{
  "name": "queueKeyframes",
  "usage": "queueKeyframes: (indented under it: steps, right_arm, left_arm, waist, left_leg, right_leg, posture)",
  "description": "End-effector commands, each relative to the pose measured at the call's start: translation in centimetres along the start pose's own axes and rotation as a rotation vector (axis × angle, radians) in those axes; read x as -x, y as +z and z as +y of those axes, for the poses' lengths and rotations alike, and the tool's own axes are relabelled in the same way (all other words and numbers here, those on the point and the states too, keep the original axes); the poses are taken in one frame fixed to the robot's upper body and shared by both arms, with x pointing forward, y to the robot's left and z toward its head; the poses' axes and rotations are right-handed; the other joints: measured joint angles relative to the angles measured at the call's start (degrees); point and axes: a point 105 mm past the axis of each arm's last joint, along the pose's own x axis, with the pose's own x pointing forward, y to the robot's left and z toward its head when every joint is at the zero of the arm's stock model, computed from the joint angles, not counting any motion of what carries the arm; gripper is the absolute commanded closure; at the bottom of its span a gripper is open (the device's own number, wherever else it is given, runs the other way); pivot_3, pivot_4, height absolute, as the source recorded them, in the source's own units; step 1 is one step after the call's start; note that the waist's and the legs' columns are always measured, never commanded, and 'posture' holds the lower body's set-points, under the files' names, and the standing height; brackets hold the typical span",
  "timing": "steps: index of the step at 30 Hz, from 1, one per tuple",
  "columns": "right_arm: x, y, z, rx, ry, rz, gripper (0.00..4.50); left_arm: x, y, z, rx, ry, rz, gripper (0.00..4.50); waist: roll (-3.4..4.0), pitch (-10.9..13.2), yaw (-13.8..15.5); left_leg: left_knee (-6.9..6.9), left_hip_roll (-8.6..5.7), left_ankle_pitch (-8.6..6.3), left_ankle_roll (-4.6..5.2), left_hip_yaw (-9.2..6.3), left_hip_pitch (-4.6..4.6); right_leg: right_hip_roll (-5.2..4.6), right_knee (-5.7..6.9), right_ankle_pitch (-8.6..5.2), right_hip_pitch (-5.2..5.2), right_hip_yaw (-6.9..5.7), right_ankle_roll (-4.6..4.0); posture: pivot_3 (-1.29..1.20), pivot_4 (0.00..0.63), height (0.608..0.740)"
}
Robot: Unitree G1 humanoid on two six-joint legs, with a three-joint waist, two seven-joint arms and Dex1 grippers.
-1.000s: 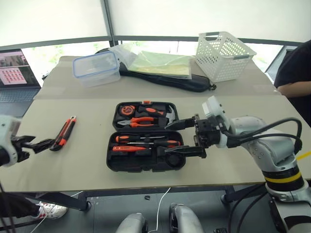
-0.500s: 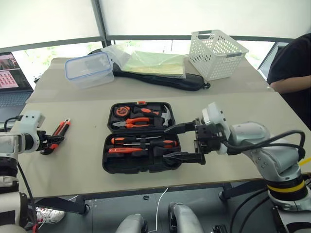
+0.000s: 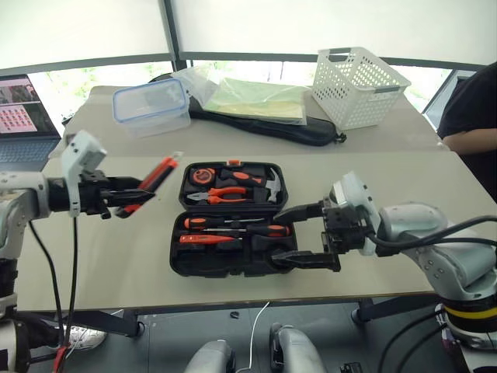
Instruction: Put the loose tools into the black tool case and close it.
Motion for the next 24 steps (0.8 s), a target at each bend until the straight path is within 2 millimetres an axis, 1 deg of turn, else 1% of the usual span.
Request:
queueKeyframes:
  steps: [1, 2, 4, 7, 10, 13, 16, 19, 21, 24]
  right_arm:
    - [0.6, 0.7, 0.2, 0.043, -0.037, -0.010, 0.00]
    - [0.8, 0.6, 0.3, 0.039, -0.049, -0.010, 0.00]
    - [1.0, 0.4, 0.4, 0.035, -0.062, -0.006, 0.00]
    - [1.2, 0.1, 0.7, 0.027, -0.084, -0.004, 0.00]
    - [1.3, 0.1, 0.7, 0.023, -0.103, -0.007, 0.00]
    - [1.4, -0.2, 1.0, 0.025, -0.113, 0.000, 0.00]
    - [1.7, -0.3, 1.2, 0.023, -0.121, 0.005, 0.00]
    - [1.8, -0.3, 1.2, 0.021, -0.126, 0.002, 0.00]
    - [1.8, -0.2, 1.3, 0.017, -0.128, -0.001, 0.00]
    - [1.7, -0.1, 1.2, 0.017, -0.128, -0.005, 0.00]
  left_arm:
    - [-3.8, -0.9, -4.1, -0.178, -0.257, 0.152, 2.87]
    - [-4.8, -1.2, -4.5, -0.213, -0.286, 0.181, 2.87]
    - [-6.1, -1.4, -4.8, -0.245, -0.318, 0.196, 2.87]
    - [-7.3, -1.3, -5.8, -0.228, -0.395, 0.192, 2.87]
    - [-7.8, -1.7, -6.0, -0.236, -0.425, 0.223, 2.87]
    - [-8.4, -2.8, -4.9, -0.259, -0.389, 0.300, 2.87]
    - [-7.9, -3.9, -4.1, -0.281, -0.382, 0.366, 2.87]
    - [-8.0, -4.1, -3.8, -0.276, -0.376, 0.366, 2.87]
    - [-8.1, -4.2, -3.9, -0.263, -0.389, 0.360, 2.87]
    - [-9.1, -4.9, -4.3, -0.240, -0.417, 0.354, 2.87]
  waist:
    - [0.00, 0.00, -0.26]
    - [0.00, 0.00, -0.27]
    - [-0.01, 0.01, -0.13]
    - [-0.02, 0.02, 0.01]
    - [-0.02, 0.01, -0.01]
    - [-0.02, 0.01, 0.23]
    - [-0.02, 0.02, 0.37]
    - [-0.03, 0.01, 0.54]
    - [-0.02, 0.01, 0.57]
    - [-0.02, 0.01, 0.67]
  left_leg:
    - [0.03, 0.02, 0.00, 0.00, 0.06, 0.04]
    - [0.06, 0.04, 0.00, -0.01, 0.09, 0.06]
    - [0.06, 0.09, 0.01, -0.03, 0.06, 0.17]
    - [0.09, 0.11, 0.01, -0.01, 0.05, 0.18]
    - [0.11, 0.12, 0.01, 0.00, 0.03, 0.20]
    - [0.12, 0.11, 0.01, 0.01, 0.03, 0.19]
    - [0.13, 0.11, 0.01, 0.02, 0.04, 0.17]
    - [0.15, 0.10, 0.00, 0.05, 0.04, 0.15]
    - [0.16, 0.11, -0.01, 0.05, 0.04, 0.15]
    - [0.16, 0.12, -0.01, 0.05, 0.04, 0.17]
  right_leg:
    - [-0.01, -0.01, -0.01, 0.00, 0.10, -0.02]
    - [-0.02, 0.00, -0.01, 0.01, 0.17, -0.04]
    - [-0.04, -0.01, 0.03, 0.18, 0.28, -0.11]
    - [0.04, 0.01, 0.05, 0.23, 0.31, -0.12]
    - [0.07, 0.04, 0.05, 0.22, 0.29, -0.12]
    - [0.08, 0.02, 0.05, 0.22, 0.28, -0.12]
    - [0.08, -0.01, 0.05, 0.22, 0.27, -0.12]
    - [0.07, -0.03, 0.05, 0.22, 0.26, -0.11]
    - [0.07, -0.03, 0.05, 0.22, 0.26, -0.11]
    - [0.07, -0.01, 0.05, 0.22, 0.27, -0.11]
  posture:
    - [0.00, 0.150, 0.740]
    - [0.00, 0.150, 0.740]
    - [0.00, 0.150, 0.740]
    - [0.00, 0.150, 0.740]
    - [0.00, 0.150, 0.740]
    - [0.00, 0.150, 0.740]
    - [0.00, 0.150, 0.740]
    - [0.00, 0.150, 0.740]
    - [0.00, 0.150, 0.740]
    - [0.00, 0.150, 0.740]
